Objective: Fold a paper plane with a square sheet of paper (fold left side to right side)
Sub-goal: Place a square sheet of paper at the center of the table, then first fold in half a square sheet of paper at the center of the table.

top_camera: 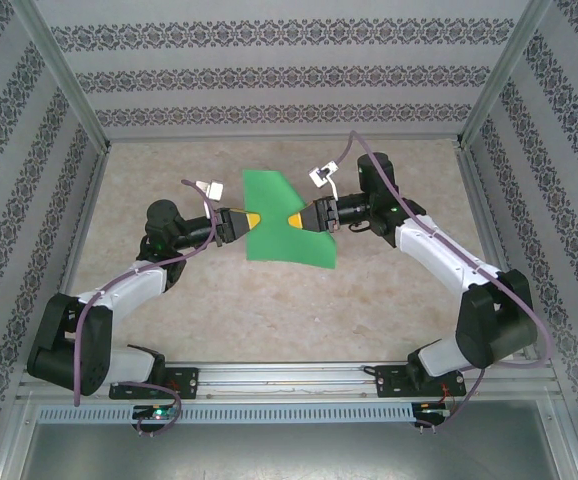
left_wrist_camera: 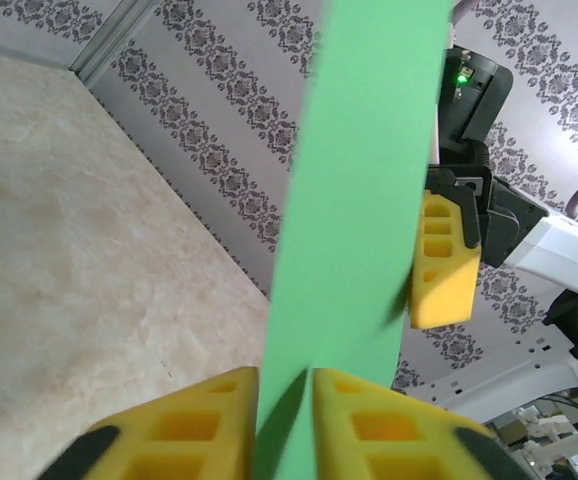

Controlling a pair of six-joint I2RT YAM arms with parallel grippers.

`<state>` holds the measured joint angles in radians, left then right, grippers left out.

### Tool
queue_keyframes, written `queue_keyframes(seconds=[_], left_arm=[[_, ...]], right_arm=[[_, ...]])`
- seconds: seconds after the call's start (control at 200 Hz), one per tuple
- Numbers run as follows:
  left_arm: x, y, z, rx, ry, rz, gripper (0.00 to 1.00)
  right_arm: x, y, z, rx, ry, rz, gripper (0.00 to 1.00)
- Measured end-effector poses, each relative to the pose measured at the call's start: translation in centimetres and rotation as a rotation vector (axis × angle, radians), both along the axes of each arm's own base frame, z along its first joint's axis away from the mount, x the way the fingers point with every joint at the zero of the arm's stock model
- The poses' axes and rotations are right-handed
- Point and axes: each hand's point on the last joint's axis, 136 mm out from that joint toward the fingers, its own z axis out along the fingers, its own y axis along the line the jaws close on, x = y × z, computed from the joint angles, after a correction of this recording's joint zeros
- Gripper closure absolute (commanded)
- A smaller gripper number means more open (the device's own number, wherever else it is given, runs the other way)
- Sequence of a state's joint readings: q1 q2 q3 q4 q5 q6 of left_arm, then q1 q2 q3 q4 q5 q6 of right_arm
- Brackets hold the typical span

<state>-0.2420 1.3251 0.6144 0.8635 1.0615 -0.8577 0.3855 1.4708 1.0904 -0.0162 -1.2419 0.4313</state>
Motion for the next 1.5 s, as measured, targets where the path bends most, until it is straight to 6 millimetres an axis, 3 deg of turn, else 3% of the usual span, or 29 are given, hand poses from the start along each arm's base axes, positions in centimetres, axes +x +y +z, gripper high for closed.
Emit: queue_keyframes(seconds=[0.14, 0.36, 0.53, 0.65, 0.804, 0.949, 1.279, 1.499], left_arm=[[0.1, 0.0, -0.4, 0.011, 0.006, 0.005, 0.9], [0.8, 0.4, -2.4, 0.059, 0.08, 0.054, 1.0], [1.6, 0.8, -5.8, 0.121, 0.205, 0.108, 1.0], [2.4, 1.1, -10.0, 0.175, 0.345, 0.144, 1.0], [3.0, 1.6, -16.3, 0.266, 0.555, 0.183, 1.0], [3.0, 2.0, -20.0, 0.338, 0.676, 0.205, 1.0], [3.7, 2.4, -21.2, 0.422, 0.711, 0.211, 1.0], [3.6, 2.4, -21.2, 0.451, 0.717, 0.199, 1.0]], right_arm=[[0.7, -0.4, -0.6, -0.021, 0.007, -0.034, 0.66], [2.5, -1.7, -2.0, -0.081, 0.003, -0.129, 0.46], [4.7, -3.4, -4.0, -0.17, 0.028, -0.261, 0.42], [6.7, -4.9, -6.4, -0.251, 0.063, -0.366, 0.41], [8.2, -6.1, -10.7, -0.36, 0.139, -0.459, 0.48], [8.3, -6.7, -14.8, -0.449, 0.222, -0.501, 0.57], [7.5, -5.9, -20.6, -0.562, 0.319, -0.493, 0.89], [7.0, -5.8, -23.7, -0.617, 0.382, -0.479, 0.94]])
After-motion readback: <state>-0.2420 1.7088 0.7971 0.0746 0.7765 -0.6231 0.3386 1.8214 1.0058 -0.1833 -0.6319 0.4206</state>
